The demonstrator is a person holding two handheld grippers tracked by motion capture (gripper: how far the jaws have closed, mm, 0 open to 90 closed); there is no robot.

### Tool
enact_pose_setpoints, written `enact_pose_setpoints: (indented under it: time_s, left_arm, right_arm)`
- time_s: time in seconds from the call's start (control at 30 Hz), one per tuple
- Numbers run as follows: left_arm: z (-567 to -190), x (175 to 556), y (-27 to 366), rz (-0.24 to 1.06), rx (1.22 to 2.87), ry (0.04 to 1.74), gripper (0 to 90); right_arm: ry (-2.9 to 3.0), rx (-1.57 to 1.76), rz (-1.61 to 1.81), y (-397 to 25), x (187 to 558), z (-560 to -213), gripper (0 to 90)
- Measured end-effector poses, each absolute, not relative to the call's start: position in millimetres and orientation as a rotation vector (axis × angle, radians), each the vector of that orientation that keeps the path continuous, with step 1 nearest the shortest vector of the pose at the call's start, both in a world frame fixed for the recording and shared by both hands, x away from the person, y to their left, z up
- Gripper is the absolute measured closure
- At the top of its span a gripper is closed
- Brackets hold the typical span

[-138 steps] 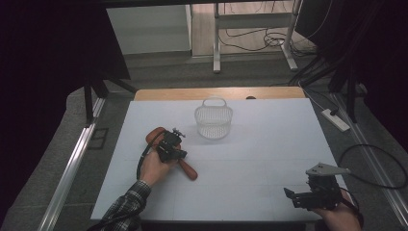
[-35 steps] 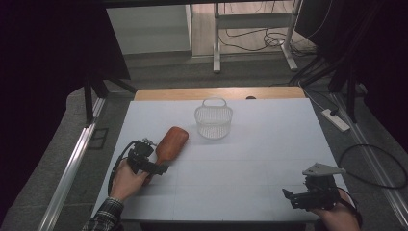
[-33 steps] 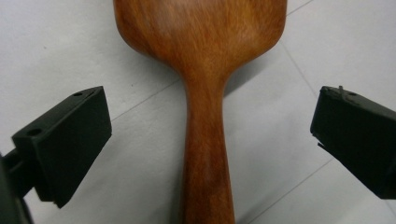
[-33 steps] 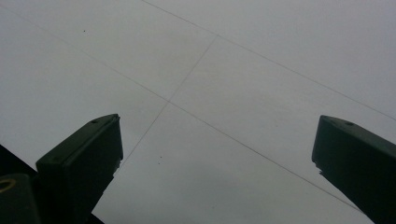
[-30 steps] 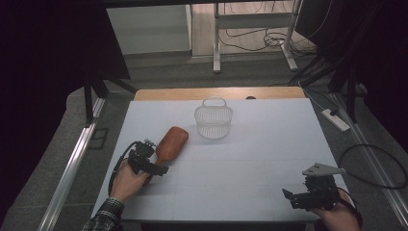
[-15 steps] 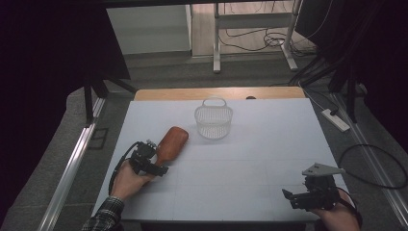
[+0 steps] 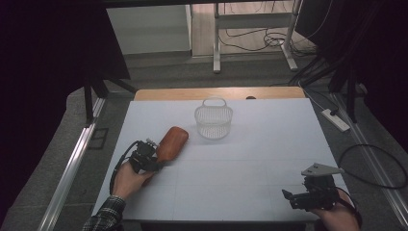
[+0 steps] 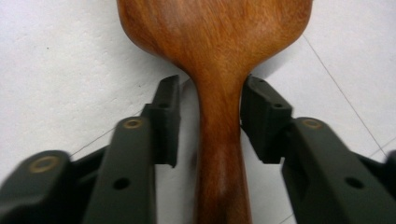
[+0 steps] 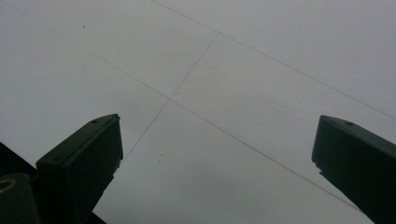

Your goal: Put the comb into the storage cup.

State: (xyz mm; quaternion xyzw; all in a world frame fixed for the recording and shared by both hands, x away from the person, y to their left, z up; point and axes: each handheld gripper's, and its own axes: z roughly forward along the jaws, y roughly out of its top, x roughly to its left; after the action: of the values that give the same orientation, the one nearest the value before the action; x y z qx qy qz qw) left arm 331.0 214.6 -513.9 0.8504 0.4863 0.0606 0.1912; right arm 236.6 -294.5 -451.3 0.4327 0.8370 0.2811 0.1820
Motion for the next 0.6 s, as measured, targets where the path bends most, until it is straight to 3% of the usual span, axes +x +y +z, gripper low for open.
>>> enact_pose_setpoints:
  time_s: [0.3,0.6]
  left_arm:
    - [-514.4,333.8,215.3,0.114,2.383,1.377,70.4]
    - [-511.2,334.5,218.5,0.111,2.353,1.363,71.6]
  right_arm:
    - [2.365,1.220,0.791,-294.4,236.7,-451.4,1.7]
    - [2.366,1.219,0.792,-294.3,236.7,-451.4,1.7]
